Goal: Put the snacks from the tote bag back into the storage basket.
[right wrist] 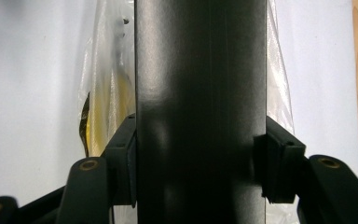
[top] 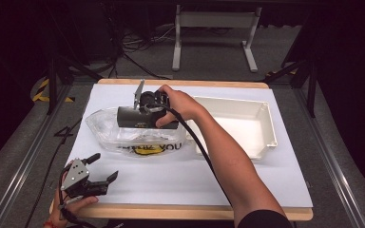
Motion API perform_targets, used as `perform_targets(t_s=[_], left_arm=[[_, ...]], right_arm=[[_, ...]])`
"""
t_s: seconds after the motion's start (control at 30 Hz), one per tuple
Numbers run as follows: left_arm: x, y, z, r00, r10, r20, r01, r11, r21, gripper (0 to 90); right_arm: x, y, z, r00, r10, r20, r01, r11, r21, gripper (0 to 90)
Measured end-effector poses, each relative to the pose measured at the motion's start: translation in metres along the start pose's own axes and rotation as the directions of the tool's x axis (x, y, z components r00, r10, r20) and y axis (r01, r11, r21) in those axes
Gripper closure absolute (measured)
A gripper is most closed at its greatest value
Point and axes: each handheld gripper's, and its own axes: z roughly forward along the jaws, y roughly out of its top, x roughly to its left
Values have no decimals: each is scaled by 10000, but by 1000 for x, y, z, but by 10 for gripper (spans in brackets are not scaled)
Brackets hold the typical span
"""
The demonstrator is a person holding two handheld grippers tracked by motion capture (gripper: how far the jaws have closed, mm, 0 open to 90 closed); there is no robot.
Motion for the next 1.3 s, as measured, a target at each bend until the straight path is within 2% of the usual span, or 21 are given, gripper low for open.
perform_targets(t_s=[0.27, 0.43, 0.63, 0.87, 1.07, 1.3], left_arm=[[0, 1, 1, 10000, 32, 74, -32, 10000, 3, 130], [1, 1, 0, 9999, 46, 94, -46, 10000, 6, 130], [1, 1, 1, 9999, 70, 124, -70, 10000, 28, 130], [0, 1, 1, 9998, 132, 128, -134, 9999, 97, 130], [0, 0, 1, 9999, 101, 125, -102, 9999, 67, 130], [1, 0, 1, 9998, 98, 148, -100, 9999, 86, 130]], right_arm=[[-1, 7, 15, 9999, 132, 54, -132, 9999, 19, 424], [-3, 9, 28, 9998, 77, -169, -76, 9999, 104, 424], [-5, 7, 40, 9994, 122, -328, -118, 9998, 139, 424], [-5, 2, 54, 9991, 173, -387, -157, 9990, 420, 423], [-6, -2, 63, 9987, 311, -403, -300, 9991, 297, 423], [-5, -4, 74, 9984, 317, -463, -284, 9970, 717, 422]])
